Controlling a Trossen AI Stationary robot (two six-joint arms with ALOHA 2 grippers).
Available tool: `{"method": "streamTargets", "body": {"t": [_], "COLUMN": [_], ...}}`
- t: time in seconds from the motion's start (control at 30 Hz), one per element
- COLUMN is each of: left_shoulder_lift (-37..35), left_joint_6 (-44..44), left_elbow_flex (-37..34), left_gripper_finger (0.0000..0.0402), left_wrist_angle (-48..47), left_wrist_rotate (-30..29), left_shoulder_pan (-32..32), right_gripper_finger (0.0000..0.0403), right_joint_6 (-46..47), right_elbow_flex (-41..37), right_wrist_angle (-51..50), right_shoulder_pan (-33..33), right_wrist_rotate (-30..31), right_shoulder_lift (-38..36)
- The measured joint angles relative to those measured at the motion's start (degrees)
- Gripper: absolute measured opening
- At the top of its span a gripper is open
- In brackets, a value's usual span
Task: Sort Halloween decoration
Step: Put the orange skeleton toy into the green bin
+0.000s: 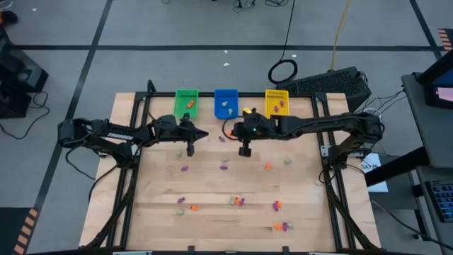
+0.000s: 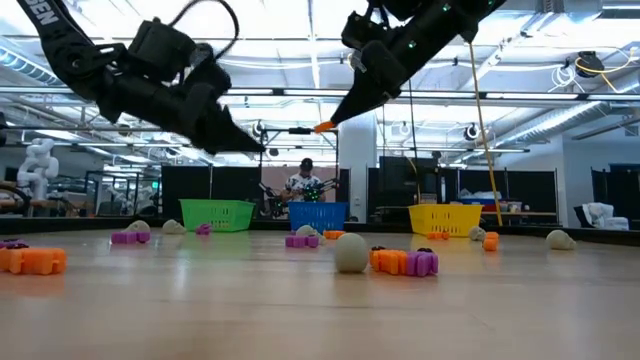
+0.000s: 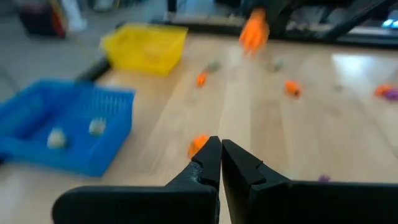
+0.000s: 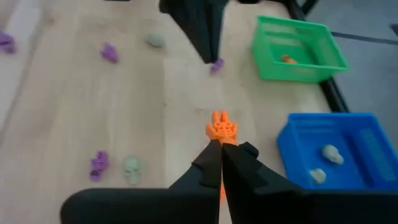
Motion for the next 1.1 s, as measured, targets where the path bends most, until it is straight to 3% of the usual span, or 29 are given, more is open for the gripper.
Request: {"method": "streamTargets", "body": {"t": [0.1,0.4,0.53,0.8,1.1], "left_shoulder_lift": [-0.01,0.01,0.9,7.73,9.8], "left_joint_6": [5.34,24.87,30.18,36.09,30.0], "left_elbow_flex": [0.0,0.02,1.24,5.32,5.62], "left_gripper_finger": [0.0033,0.0144,0.0179,0.0189,0.0189], "left_wrist_angle": [3.75,9.8,10.03,10.89,6.94], "left_wrist_rotate": [-2.87,-21.47,-24.07,-26.65,-28.25], "left_shoulder_pan": [-3.05,-14.0,-16.32,-17.81,-17.65], "right_gripper_finger": [0.0,0.0,0.0,0.0,0.0018], "right_joint_6": [-0.22,1.26,3.19,5.81,11.09], "right_elbow_flex": [0.0,0.0,0.0,0.0,-0.01], "right_wrist_angle": [1.06,4.29,5.61,7.19,-4.9], "right_shoulder_pan": [0.0,0.01,0.07,0.11,0.46], "right_wrist_rotate": [-0.58,-3.47,-3.44,-6.23,-6.22], "right_shoulder_lift": [-0.01,-0.05,-0.01,-0.01,-0.01]}}
